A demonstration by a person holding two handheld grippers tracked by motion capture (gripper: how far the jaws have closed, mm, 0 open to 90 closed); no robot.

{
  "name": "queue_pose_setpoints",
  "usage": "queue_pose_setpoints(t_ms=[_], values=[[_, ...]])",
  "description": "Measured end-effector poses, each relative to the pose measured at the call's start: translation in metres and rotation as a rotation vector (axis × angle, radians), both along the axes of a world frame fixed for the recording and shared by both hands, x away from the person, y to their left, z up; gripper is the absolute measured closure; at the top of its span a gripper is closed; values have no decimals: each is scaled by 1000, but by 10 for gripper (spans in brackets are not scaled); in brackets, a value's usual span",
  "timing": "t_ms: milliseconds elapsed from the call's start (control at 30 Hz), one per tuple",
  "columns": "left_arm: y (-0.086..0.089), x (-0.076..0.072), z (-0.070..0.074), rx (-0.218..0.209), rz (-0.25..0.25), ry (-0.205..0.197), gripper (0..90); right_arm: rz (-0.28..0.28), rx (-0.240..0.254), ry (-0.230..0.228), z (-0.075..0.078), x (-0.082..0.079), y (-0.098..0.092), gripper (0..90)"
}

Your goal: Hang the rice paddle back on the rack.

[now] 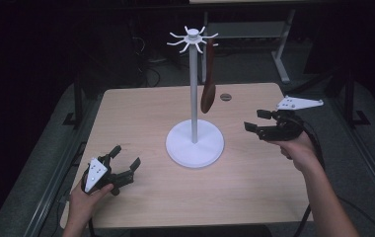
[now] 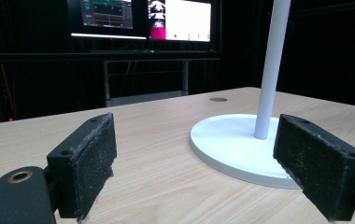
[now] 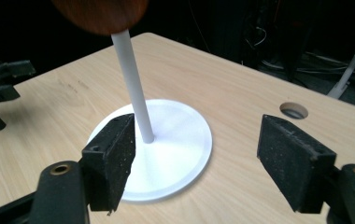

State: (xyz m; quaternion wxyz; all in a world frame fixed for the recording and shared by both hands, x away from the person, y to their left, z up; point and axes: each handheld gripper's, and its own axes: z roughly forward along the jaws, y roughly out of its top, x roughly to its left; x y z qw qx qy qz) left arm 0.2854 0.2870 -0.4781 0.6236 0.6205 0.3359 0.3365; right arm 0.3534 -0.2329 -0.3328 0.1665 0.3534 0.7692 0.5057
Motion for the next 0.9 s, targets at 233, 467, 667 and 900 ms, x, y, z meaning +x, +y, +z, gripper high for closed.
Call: queue_pose_setpoints(t_ms=[233,467,667,900], values=[[0,-1,0,-15,-2,1,129,1,1,14,-12,-5,-2,244],[1,-1,0,-13,-7,-2,129,-12,-30,47,-35,-15,-2,216],[0,-1,0,1,-9,0,129,-42,-22,59,-58,-24,-8,221],[0,-1,0,-5,-7,2,129,-61,-35,78,-75,-31,-14,221]])
